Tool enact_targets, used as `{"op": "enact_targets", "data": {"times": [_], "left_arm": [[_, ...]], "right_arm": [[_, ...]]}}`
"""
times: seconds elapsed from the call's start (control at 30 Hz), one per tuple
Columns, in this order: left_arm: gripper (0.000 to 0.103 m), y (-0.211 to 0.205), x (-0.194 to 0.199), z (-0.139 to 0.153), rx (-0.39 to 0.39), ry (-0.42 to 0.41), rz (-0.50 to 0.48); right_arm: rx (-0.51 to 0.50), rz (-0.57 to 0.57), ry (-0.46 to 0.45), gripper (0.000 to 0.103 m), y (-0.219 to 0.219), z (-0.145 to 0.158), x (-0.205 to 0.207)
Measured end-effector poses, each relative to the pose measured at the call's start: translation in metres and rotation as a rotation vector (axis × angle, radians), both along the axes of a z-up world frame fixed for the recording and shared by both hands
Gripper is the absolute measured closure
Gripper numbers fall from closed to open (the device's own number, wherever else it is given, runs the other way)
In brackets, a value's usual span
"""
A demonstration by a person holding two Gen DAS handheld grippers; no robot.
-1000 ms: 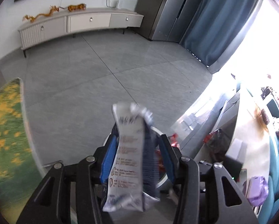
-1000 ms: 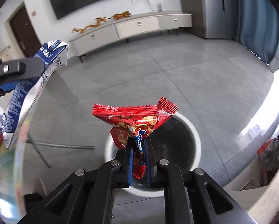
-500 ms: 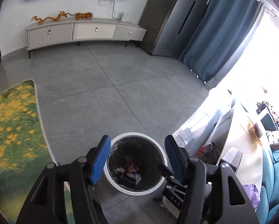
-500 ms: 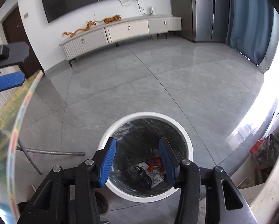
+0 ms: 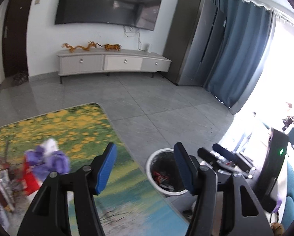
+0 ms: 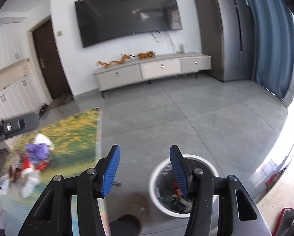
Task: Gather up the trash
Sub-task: 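Move both open tools back over the table trash, then grasp the brown wrapper with left tool while right tool grasps clear plastic bag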
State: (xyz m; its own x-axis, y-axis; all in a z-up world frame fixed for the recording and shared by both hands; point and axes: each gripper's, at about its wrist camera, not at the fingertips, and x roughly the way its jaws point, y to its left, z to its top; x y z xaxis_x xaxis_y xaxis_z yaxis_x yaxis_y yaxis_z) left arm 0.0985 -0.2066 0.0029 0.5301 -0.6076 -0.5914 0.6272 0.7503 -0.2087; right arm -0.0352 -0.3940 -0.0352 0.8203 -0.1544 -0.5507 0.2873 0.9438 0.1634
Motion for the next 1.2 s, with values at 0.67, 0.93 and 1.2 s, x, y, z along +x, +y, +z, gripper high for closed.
{"op": "enact_targets", "data": {"times": [0.67,0.93,1.2], "left_arm": [[0.035,0.229,0.006,-0.024,0.0,-0.007,0.31],[0.032,0.287,0.045,-0.056,0.043,0.094,0.399],[0.031,0.312,0.091,-0.086,0.073,0.251,0.368]], "right_arm": [[-0.035,0.274,0.037,0.04,0.134,0.021,0.046],[0.003,0.403,0.133,0.035,0.17,-0.006,0.068],[0.064,0.512,0.261,0.034,0.2,-0.05,0.099]]}}
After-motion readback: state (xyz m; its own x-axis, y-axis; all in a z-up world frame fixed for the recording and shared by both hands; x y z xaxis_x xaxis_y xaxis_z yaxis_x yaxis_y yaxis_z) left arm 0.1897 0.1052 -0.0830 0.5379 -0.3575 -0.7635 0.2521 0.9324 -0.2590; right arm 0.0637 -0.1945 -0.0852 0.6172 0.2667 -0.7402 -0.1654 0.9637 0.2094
